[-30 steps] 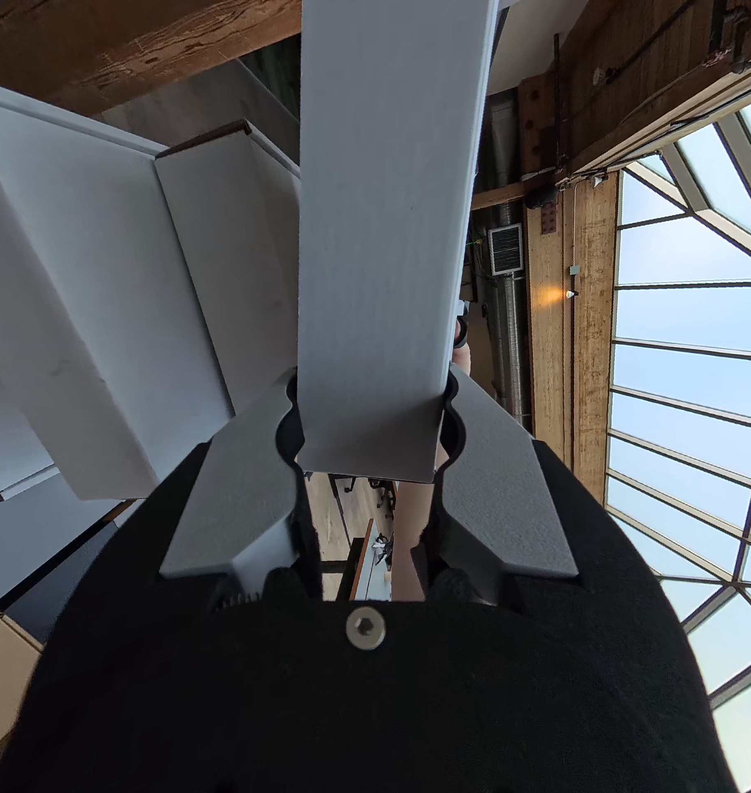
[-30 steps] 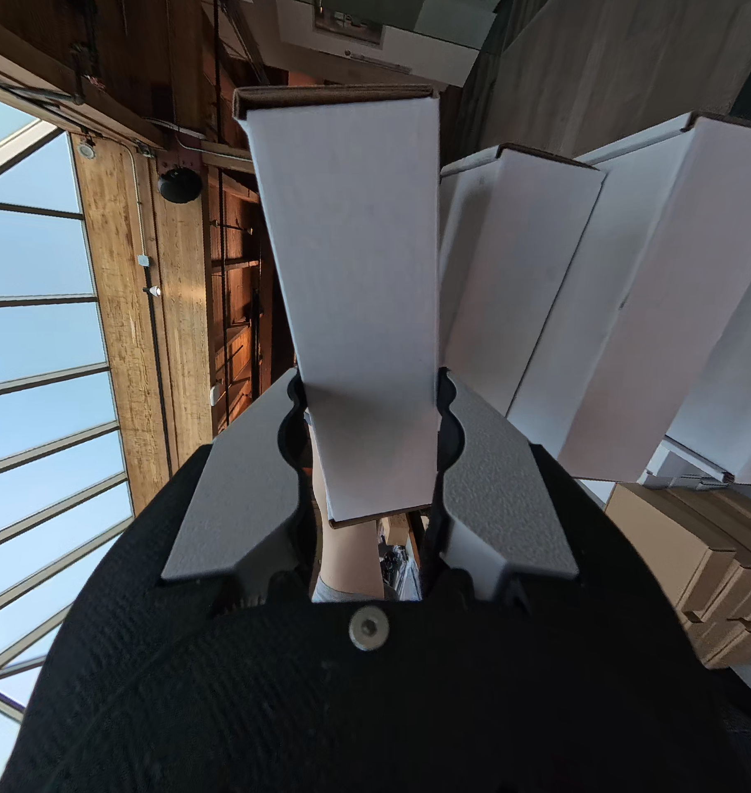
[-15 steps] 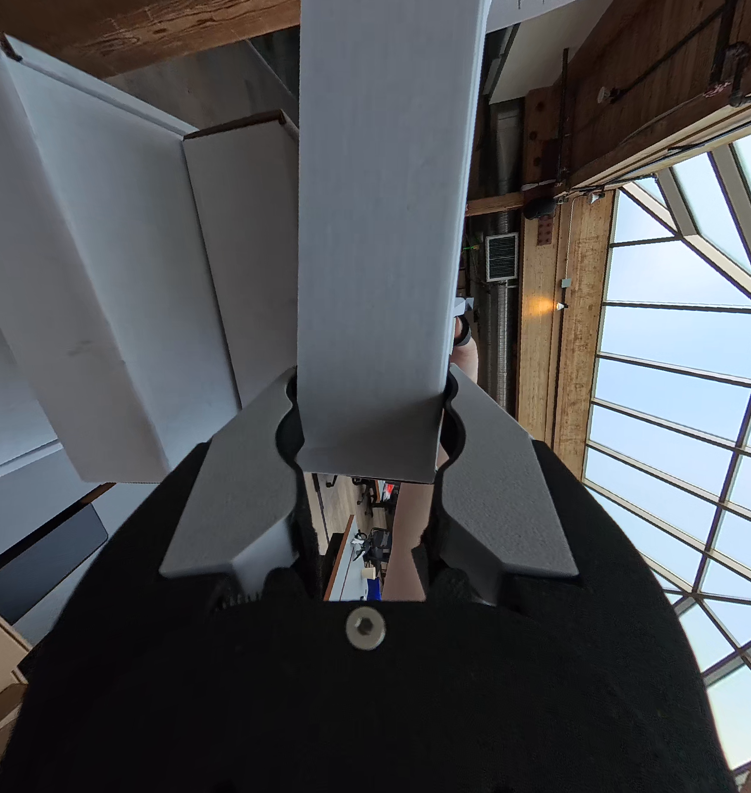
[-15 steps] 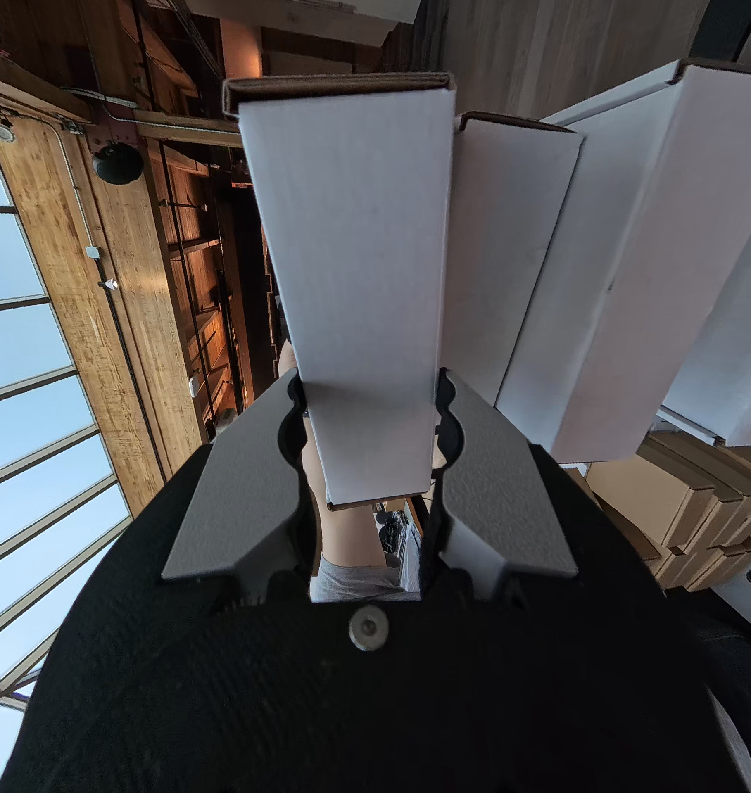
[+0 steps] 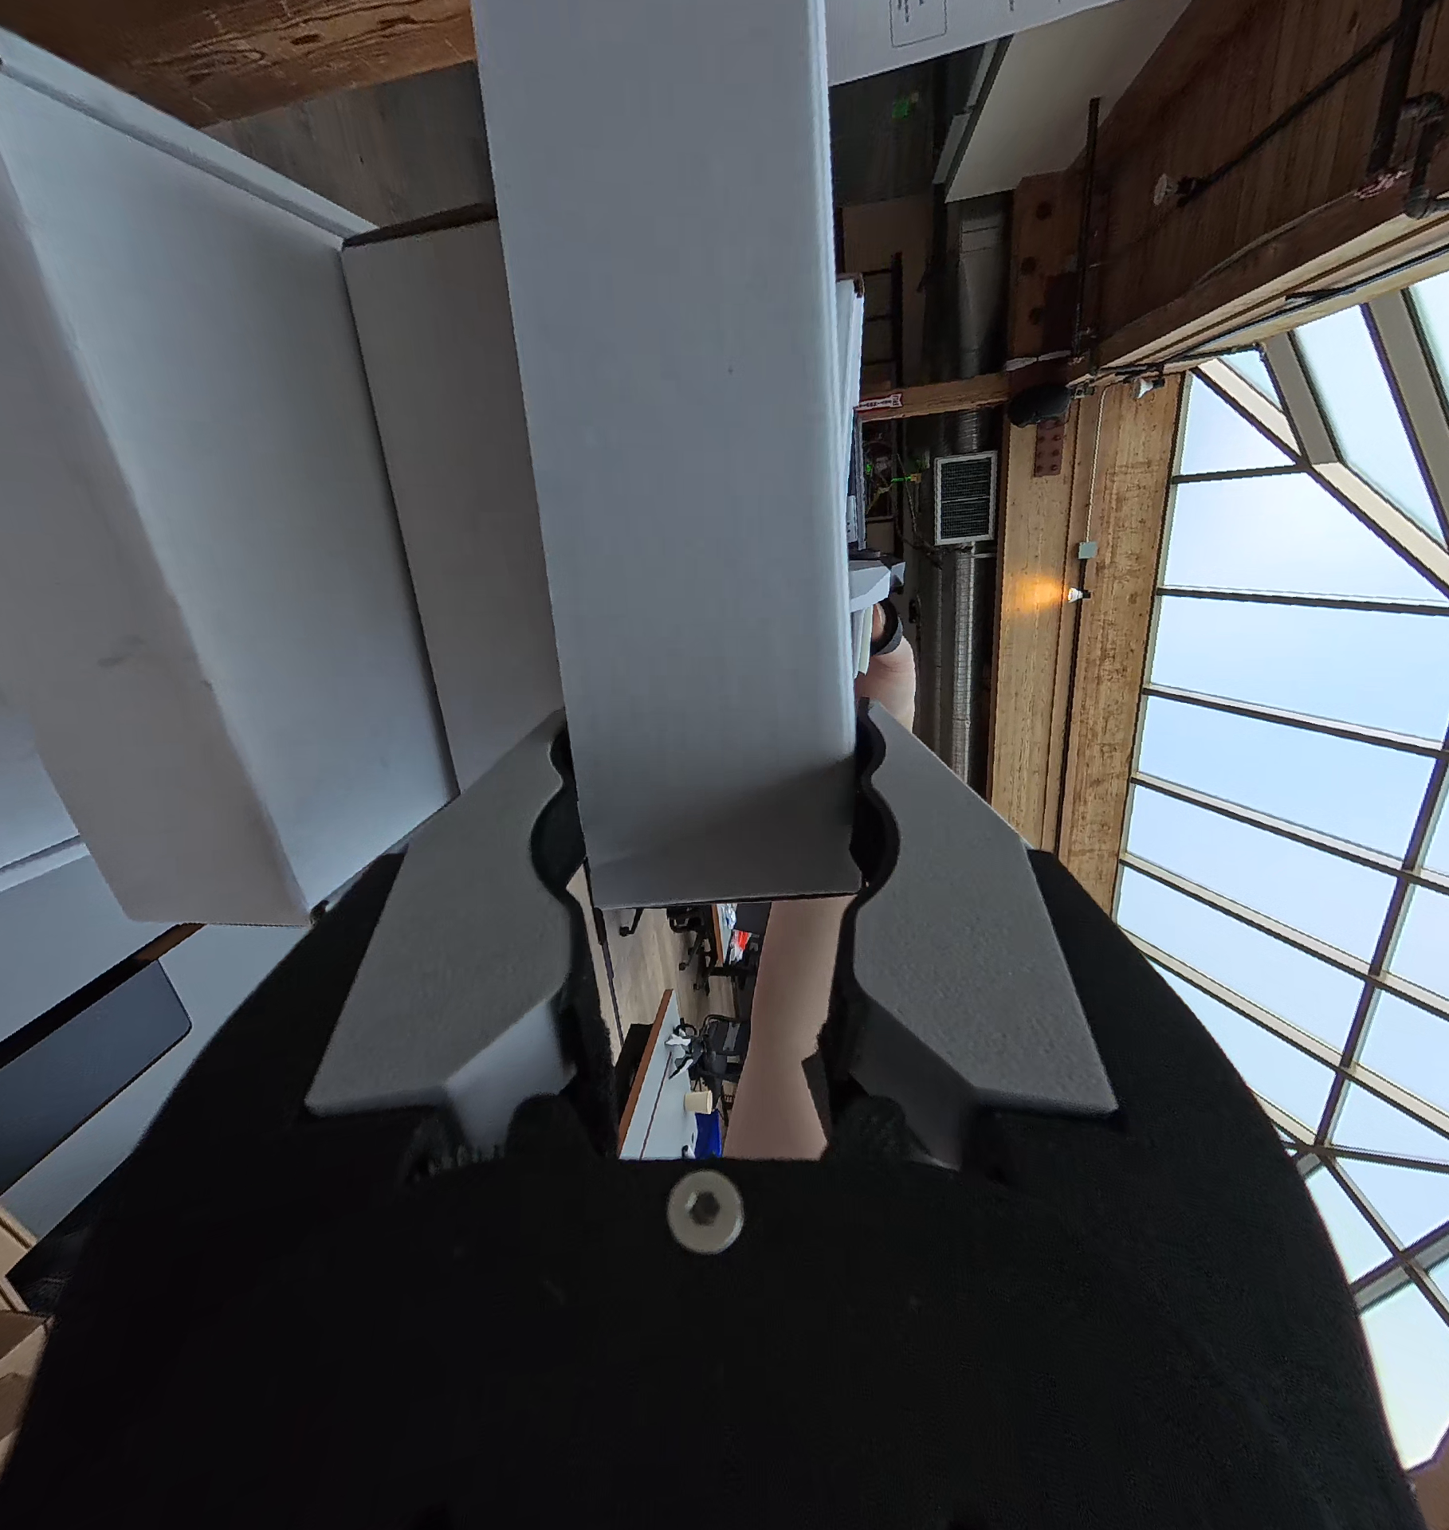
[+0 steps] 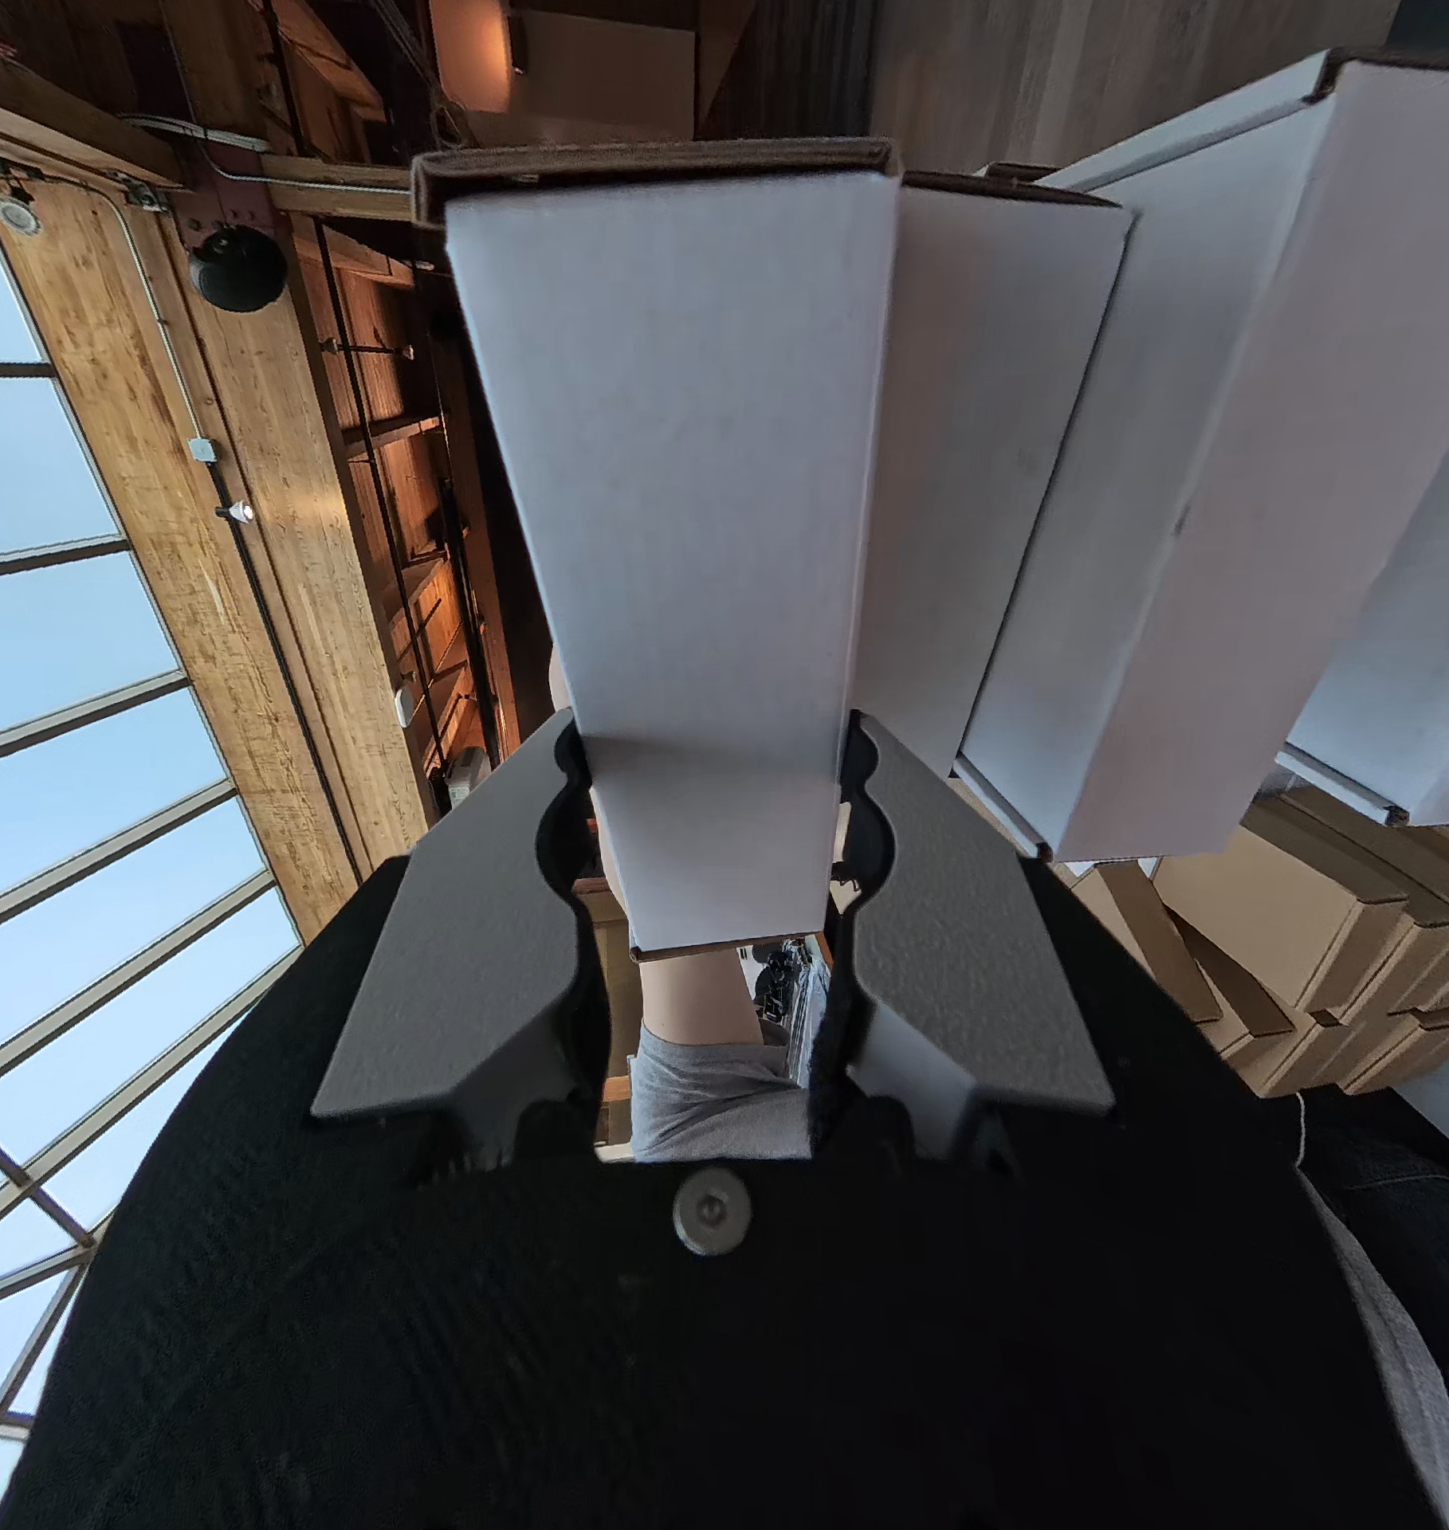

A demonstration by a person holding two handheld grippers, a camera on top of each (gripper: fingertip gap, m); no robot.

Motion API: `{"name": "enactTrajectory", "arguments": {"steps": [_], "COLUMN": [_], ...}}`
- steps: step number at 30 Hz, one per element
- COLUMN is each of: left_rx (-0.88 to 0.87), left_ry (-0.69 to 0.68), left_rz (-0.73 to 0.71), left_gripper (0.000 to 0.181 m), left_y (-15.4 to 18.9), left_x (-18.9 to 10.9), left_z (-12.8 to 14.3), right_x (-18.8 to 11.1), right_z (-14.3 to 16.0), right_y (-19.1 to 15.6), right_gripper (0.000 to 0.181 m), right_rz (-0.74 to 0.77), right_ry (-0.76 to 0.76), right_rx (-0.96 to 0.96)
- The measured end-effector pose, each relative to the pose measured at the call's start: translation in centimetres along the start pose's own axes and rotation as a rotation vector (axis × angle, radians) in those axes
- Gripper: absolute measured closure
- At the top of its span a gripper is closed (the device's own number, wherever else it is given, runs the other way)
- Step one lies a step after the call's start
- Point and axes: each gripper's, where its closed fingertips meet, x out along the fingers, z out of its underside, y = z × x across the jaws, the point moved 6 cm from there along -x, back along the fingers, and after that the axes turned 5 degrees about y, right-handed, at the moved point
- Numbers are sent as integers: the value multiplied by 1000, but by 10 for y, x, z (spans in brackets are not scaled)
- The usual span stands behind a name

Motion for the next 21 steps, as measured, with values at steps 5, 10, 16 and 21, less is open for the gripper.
{"name": "enactTrajectory", "arguments": {"steps": [5, 10, 16, 21], "left_rx": [-10, -16, 45, 134], "left_ry": [4, -10, -43, -56], "left_rz": [19, 27, -48, -112], "left_gripper": [119, 119, 111, 106], "left_y": [-1, -3, -9, -6], "left_x": [1, 1, 4, 5], "left_z": [0, 1, 8, 11], "right_x": [1, 1, 4, 8], "right_z": [2, 1, -2, -4], "right_y": [2, 4, 3, -1], "right_gripper": [122, 122, 121, 116], "right_rz": [-20, -15, 37, 147], "right_ry": [-22, -17, -3, 17], "right_rx": [11, 12, -28, -100]}}
